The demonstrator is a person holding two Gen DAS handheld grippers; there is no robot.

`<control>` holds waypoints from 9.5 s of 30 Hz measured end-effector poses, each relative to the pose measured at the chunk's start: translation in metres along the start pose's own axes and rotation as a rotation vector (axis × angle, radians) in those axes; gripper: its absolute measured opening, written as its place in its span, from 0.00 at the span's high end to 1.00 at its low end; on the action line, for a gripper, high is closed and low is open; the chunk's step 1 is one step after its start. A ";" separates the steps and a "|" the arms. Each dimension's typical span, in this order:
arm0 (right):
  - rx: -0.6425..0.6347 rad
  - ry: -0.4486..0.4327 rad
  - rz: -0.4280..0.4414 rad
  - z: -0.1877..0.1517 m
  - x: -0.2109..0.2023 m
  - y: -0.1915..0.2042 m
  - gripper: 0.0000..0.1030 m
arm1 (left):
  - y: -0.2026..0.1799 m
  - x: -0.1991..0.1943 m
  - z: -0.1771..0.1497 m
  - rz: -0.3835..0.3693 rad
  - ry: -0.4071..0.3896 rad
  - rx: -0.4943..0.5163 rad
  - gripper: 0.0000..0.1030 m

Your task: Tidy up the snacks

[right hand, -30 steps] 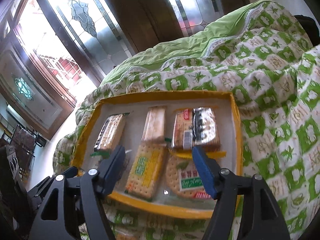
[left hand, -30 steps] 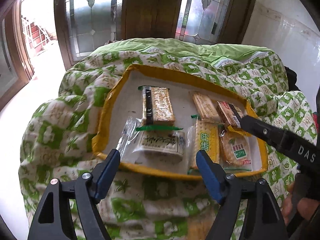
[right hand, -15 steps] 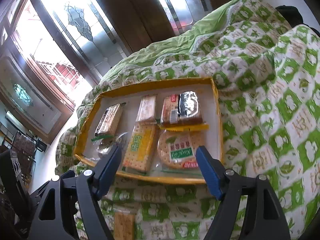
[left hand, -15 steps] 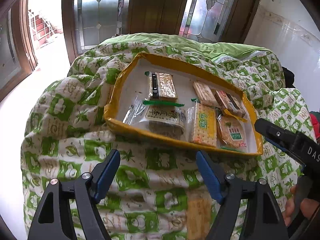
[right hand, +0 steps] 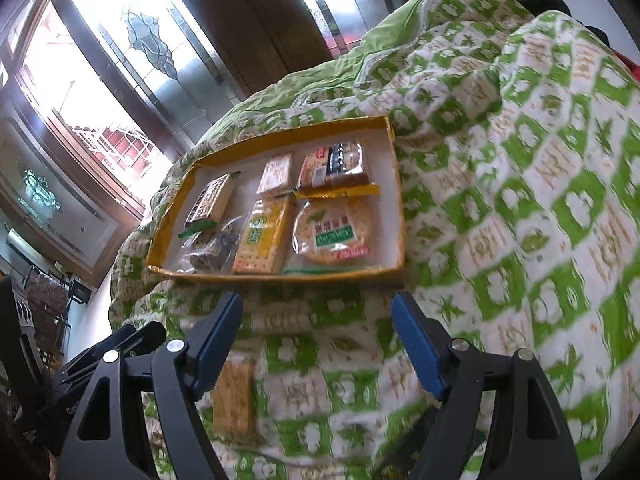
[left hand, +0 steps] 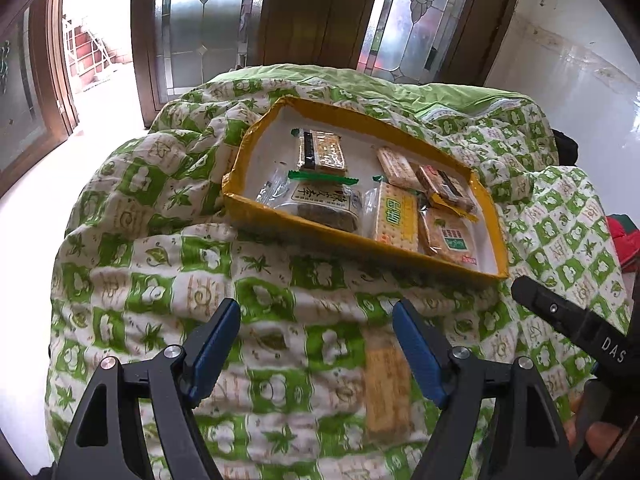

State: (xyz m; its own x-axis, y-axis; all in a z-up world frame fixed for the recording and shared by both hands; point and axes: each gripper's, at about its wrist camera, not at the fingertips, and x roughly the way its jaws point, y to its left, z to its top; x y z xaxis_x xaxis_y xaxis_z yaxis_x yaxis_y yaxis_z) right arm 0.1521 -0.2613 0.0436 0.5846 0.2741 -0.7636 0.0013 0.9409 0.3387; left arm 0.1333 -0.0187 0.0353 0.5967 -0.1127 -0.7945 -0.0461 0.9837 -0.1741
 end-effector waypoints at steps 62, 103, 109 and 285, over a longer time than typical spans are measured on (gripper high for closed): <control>0.152 0.270 -0.125 -0.090 -0.003 -0.054 0.41 | -0.047 0.024 -0.064 0.013 0.121 0.151 0.21; -0.062 0.225 -0.082 -0.095 0.004 -0.013 0.53 | -0.034 0.039 -0.075 -0.058 0.209 0.109 0.67; -0.065 0.222 -0.082 -0.095 0.005 -0.011 0.53 | -0.035 0.039 -0.075 -0.052 0.205 0.101 0.67; -0.055 0.022 -0.081 0.066 0.064 0.008 0.44 | -0.038 0.084 0.112 -0.085 0.000 0.087 0.41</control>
State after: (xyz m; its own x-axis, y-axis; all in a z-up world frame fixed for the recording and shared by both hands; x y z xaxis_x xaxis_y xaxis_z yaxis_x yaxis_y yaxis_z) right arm 0.2429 -0.2489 0.0335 0.5661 0.2002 -0.7997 0.0034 0.9695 0.2451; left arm 0.2750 -0.0498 0.0399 0.5956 -0.1964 -0.7789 0.0749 0.9790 -0.1896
